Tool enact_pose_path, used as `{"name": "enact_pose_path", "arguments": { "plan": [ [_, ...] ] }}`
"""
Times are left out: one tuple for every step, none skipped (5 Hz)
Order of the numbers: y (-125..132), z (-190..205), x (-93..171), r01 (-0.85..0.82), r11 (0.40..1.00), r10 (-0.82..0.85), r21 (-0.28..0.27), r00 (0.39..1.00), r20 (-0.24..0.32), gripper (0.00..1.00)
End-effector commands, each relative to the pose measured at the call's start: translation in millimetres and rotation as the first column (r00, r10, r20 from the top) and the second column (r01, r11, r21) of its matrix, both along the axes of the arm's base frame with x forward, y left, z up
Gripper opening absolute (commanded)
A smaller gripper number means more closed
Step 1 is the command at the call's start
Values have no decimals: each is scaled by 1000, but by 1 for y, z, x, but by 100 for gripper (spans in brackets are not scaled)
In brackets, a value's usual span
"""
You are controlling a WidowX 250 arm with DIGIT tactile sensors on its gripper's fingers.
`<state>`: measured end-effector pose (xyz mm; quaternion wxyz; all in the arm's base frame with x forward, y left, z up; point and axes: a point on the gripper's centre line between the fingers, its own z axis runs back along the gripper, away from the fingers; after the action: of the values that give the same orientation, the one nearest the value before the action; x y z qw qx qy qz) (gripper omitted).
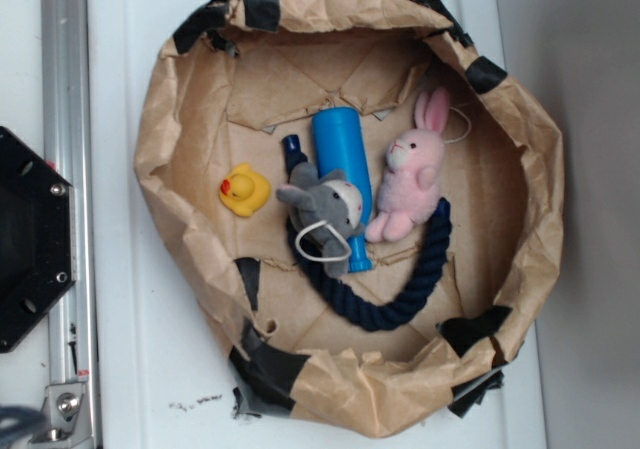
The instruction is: Grab the pink bunny.
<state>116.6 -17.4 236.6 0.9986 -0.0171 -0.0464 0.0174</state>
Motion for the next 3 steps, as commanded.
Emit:
{"name": "enact_pose_path", "arguments": {
  "plan": [
    [0, 0, 0, 0, 1000, 0, 0, 1000, 0, 100],
    [8, -35, 50, -148, 958, 110, -244, 980, -165, 100],
    [26, -61, 103, -291, 888, 337, -356, 939, 74, 100]
  ]
}}
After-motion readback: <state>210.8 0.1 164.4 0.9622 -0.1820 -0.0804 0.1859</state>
